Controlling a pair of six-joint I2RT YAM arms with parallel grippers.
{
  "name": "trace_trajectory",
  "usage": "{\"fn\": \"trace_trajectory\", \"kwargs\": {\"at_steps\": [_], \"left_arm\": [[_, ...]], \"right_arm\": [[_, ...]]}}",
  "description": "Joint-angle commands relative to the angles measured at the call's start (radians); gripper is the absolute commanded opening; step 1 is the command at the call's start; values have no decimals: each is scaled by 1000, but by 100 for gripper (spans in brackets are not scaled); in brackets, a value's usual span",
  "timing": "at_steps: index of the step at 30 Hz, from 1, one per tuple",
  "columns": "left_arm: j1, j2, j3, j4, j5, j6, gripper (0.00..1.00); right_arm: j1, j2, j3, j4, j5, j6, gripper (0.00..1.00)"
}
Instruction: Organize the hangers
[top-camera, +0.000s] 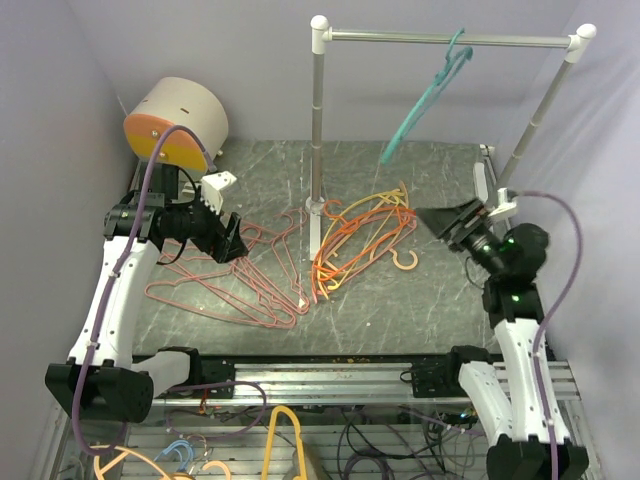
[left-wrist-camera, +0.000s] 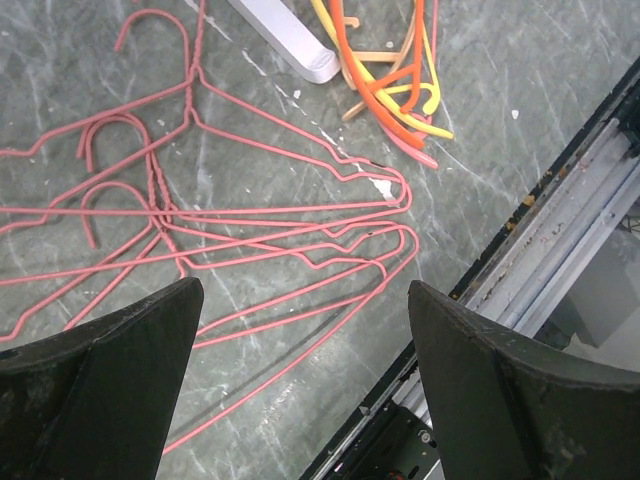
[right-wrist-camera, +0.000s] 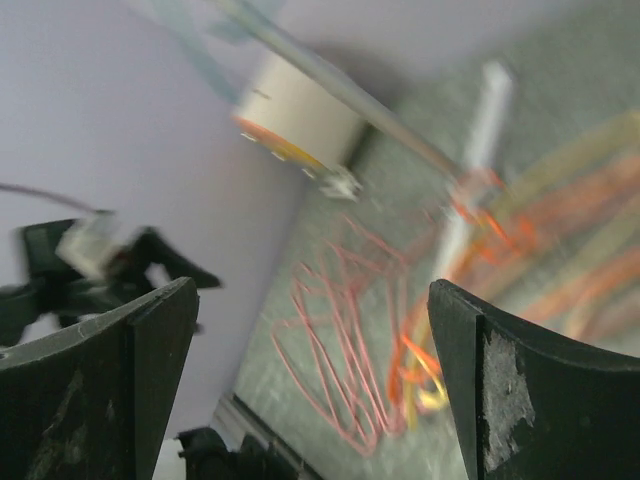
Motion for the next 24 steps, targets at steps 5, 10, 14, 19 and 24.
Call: {"fn": "trace_trajectory", "kwargs": {"at_steps": [5, 10, 14, 19, 24], "left_arm": [[-4, -5, 5, -8, 55, 8, 95], [-4, 7, 27, -7, 31, -8, 95], [-4, -6, 32, -33, 18, 9, 95], [-4, 14, 52, -177, 53, 126, 94], [-4, -9, 25, -157, 43, 103, 93]], "right_arm": [[352, 275, 64, -360, 438, -173, 94], [715, 602, 245, -415, 746, -136, 92], [764, 735, 248, -311, 776, -93, 89], [788, 921, 357, -297, 795, -78, 86], [798, 1031, 453, -273, 819, -80, 77]]}}
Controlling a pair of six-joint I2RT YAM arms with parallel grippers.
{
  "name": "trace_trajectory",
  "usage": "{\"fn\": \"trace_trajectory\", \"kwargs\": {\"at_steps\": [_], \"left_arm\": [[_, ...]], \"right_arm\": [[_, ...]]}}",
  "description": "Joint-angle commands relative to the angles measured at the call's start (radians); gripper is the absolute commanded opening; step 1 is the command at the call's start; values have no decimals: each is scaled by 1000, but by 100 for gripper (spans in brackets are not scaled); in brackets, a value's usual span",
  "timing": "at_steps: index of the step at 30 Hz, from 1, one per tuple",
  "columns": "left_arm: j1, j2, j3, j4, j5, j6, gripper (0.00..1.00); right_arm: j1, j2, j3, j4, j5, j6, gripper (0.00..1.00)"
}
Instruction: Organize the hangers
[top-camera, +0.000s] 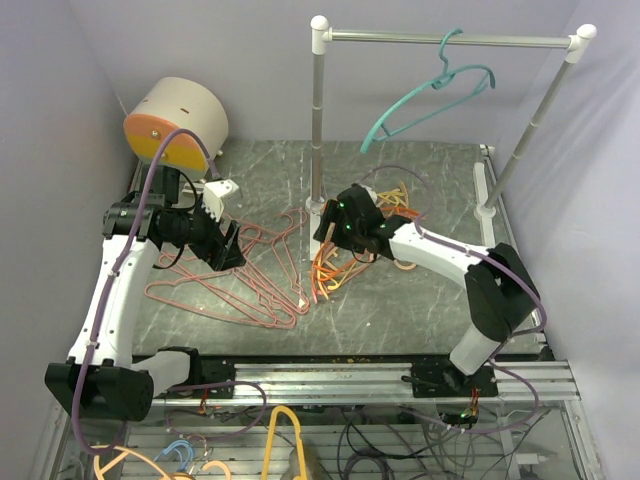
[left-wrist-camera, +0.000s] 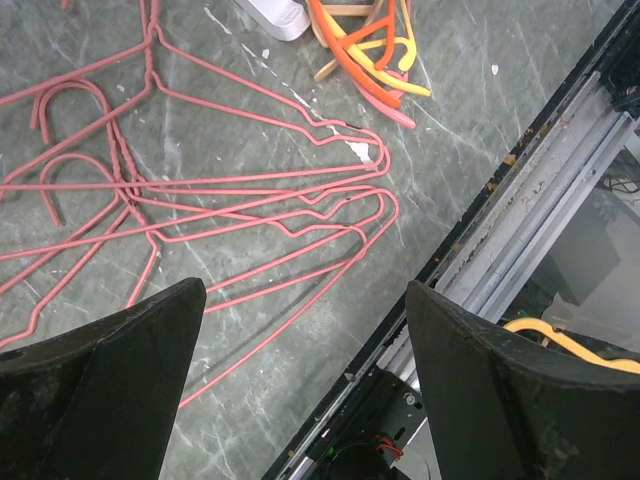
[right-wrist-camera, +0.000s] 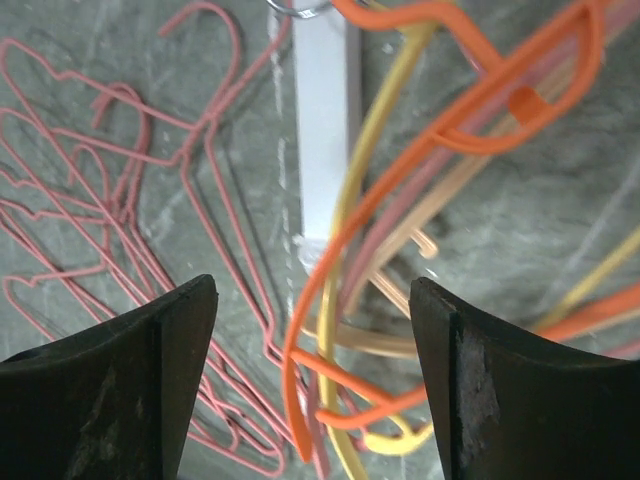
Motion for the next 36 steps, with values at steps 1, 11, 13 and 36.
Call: {"fn": "trace_trajectory", "kwargs": {"at_steps": [1, 11, 13, 36], "left_arm": [[-4, -18, 5, -26, 24, 22, 93], [-4, -25, -10, -6, 22, 14, 80], [-4, -26, -13, -2, 19, 13, 79], [-4, -24, -29, 19, 13, 5, 80]], "right_arm": [[10, 66, 111, 46, 56, 4, 75], [17, 176, 176, 22, 42, 13, 70], [30, 156, 170, 6, 58, 17, 70], [142, 142, 135, -97, 262, 45, 73]]}}
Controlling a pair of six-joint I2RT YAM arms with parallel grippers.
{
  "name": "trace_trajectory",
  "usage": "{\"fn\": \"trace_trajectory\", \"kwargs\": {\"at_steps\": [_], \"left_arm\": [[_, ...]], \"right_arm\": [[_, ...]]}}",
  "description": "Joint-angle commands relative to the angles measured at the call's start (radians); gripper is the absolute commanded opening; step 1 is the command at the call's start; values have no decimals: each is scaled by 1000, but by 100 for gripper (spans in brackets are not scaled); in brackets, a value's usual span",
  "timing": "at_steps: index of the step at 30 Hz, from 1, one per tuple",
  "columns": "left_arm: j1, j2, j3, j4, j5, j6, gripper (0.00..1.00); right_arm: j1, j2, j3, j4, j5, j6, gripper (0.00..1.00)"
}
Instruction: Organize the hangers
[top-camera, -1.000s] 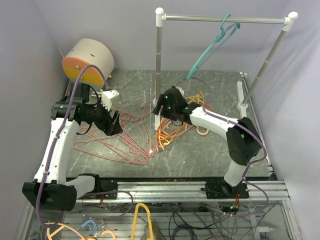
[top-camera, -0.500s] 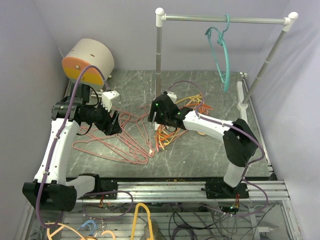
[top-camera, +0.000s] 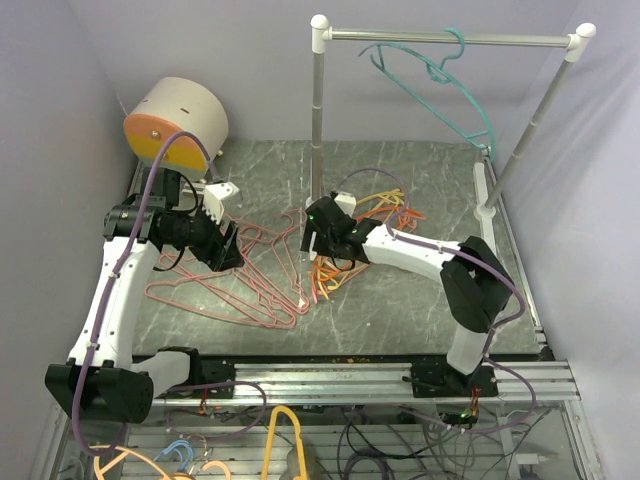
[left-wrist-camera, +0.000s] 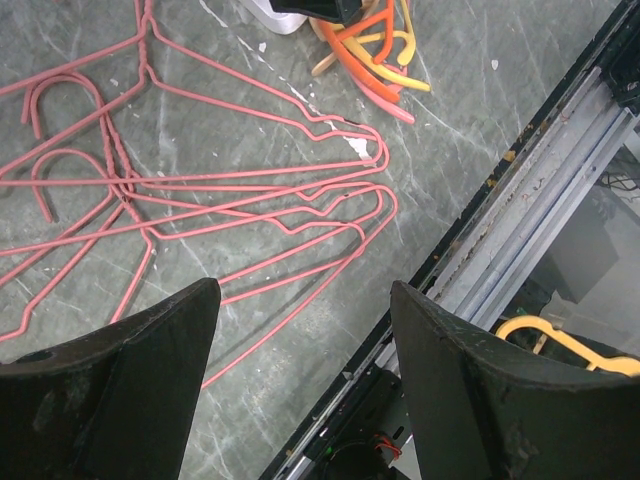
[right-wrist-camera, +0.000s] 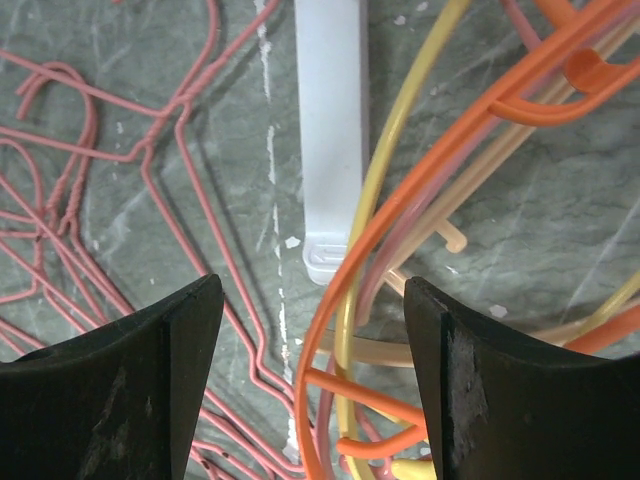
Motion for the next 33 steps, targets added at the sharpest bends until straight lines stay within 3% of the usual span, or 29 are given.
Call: {"fn": "trace_trajectory", "kwargs": {"at_steps": [1, 8, 13, 23, 28, 33], "left_arm": [[-4, -15, -10, 19, 10, 2, 81], [-4, -23, -14, 27, 1, -4, 82], [-4, -24, -18, 31, -3, -3, 80], [-4, -28, -20, 36, -9, -8, 80], [-5, -29, -22, 39, -13, -11, 80], [-4, -27, -21, 39, -15, -11, 80]], "right_arm": [[0, 1, -16, 0, 48, 13, 73], [-1, 45, -17, 49, 35, 3, 64], [-1, 60, -19, 66, 35, 0, 31], [-1, 84, -6, 66, 34, -8, 24], [-1, 78, -2, 52, 39, -9, 1], [0, 17, -29, 23, 47, -3, 0]]}}
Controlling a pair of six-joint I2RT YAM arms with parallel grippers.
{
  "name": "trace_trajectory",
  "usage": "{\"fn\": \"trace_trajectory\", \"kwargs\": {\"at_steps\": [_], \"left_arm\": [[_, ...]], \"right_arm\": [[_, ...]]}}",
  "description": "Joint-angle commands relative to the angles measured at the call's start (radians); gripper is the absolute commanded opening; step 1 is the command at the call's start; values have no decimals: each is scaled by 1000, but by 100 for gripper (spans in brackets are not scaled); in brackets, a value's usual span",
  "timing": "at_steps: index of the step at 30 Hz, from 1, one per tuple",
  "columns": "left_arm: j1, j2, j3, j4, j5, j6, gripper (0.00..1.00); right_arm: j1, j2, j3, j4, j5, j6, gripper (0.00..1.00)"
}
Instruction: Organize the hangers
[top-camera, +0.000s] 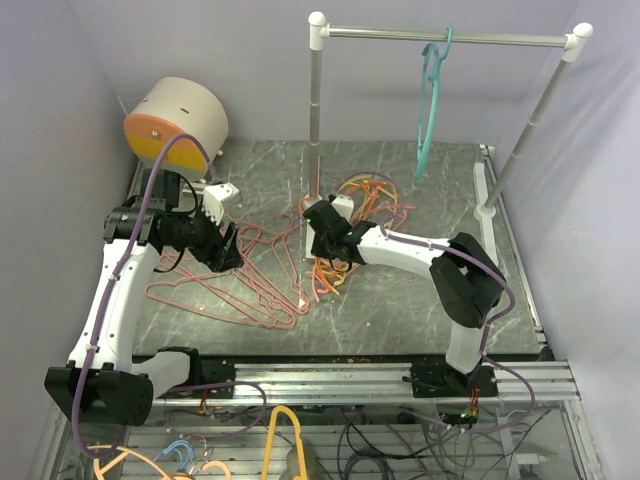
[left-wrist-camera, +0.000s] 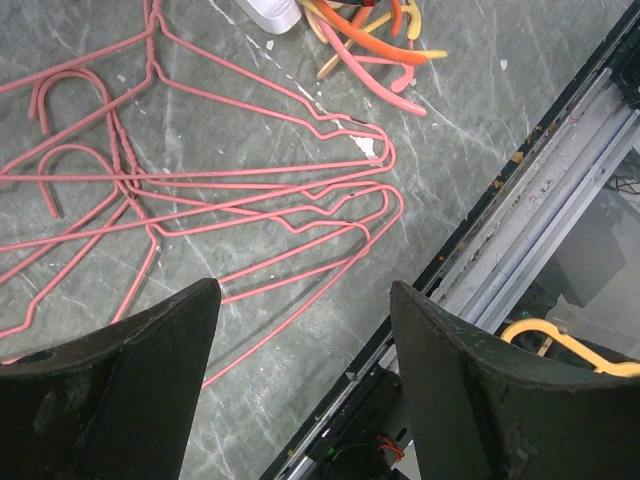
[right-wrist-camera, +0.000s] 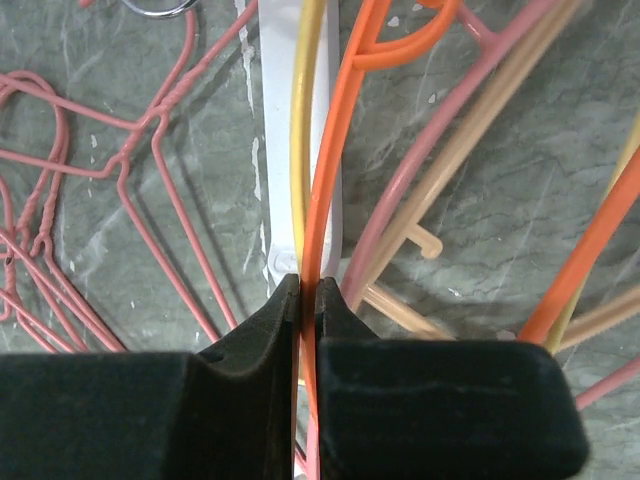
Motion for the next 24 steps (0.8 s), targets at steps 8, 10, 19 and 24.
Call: {"fn": "trace_trajectory", "kwargs": {"at_steps": [8, 10, 19, 24], "left_arm": [[-5, -10, -4, 22, 3, 1, 80], [-4, -8, -5, 22, 3, 2, 79], [-4, -18, -4, 29, 1, -14, 79], [-4, -28, -5, 33, -4, -22, 79]], "right_arm": [[3, -319, -171, -88, 72, 42, 0], [4, -385, -209, -114, 90, 58, 0], [2, -809, -483, 116, -27, -5, 0], [-1, -1107, -550, 42, -24, -27, 0]]}}
